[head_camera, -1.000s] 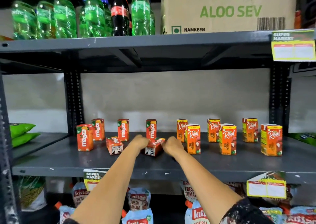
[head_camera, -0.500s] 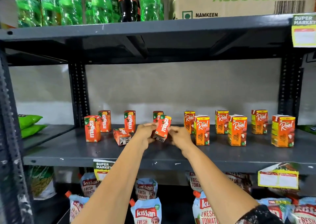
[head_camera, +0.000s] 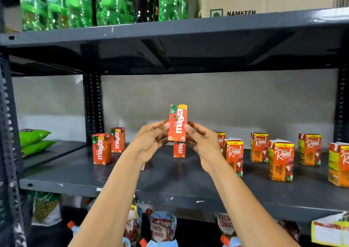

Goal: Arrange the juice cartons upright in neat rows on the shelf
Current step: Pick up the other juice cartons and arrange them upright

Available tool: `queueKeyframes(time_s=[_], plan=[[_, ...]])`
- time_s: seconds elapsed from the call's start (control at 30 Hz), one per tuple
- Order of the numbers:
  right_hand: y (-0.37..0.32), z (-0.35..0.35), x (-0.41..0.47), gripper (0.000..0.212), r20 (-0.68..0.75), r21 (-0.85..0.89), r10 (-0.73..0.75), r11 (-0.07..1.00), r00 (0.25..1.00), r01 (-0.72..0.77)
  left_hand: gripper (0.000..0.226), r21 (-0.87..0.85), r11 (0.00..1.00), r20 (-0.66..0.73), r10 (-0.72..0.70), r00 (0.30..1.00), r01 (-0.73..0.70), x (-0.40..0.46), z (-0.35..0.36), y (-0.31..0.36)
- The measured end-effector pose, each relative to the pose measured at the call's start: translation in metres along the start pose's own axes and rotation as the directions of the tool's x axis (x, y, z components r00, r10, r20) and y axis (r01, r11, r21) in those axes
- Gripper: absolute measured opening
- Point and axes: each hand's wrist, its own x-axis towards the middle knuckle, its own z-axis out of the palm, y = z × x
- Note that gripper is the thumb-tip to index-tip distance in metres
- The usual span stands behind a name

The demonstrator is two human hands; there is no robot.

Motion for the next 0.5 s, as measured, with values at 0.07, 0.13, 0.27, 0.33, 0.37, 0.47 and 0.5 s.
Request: queueKeyframes(time_s=[0.07, 0.13, 0.27, 0.33, 0.37, 0.47, 0.5], plan=[[-0.003, 0.001, -0.001, 0.052, 0.015, -0.018, -0.026, 0.999, 1.0, 0.027, 0.02, -0.005, 1.0, 0.026, 0.018, 1.0, -0.018, -0.002, -0.002, 0.004], [-0.004, 0.002, -0.002, 0.056, 0.031, -0.022, -0.053, 0.998, 0.998, 0.054, 0.025, -0.011, 0.999, 0.042, 0.037, 0.998, -0.036, -0.003, -0.005, 0.005], [-0.002, 0.006, -0.003, 0.054, 0.054, -0.034, -0.097, 0.995, 0.994, 0.099, 0.042, -0.036, 0.996, 0.057, 0.079, 0.995, -0.077, -0.004, -0.012, 0.003], [0.001, 0.009, -0.003, 0.049, 0.05, -0.041, -0.1, 0.994, 0.994, 0.102, 0.04, -0.047, 0.994, 0.072, 0.101, 0.992, -0.097, -0.005, -0.015, 0.002], [0.001, 0.01, -0.003, 0.047, 0.052, -0.044, -0.101, 0.994, 0.994, 0.104, 0.037, -0.05, 0.993, 0.072, 0.106, 0.992, -0.103, -0.006, -0.016, 0.002], [0.001, 0.014, -0.004, 0.046, 0.049, -0.058, -0.108, 0.992, 0.993, 0.111, 0.031, -0.058, 0.993, 0.083, 0.109, 0.991, -0.105, -0.005, -0.018, 0.003], [0.001, 0.015, -0.004, 0.047, 0.044, -0.062, -0.11, 0.992, 0.993, 0.112, 0.031, -0.059, 0.993, 0.086, 0.109, 0.99, -0.104, -0.004, -0.019, 0.003]])
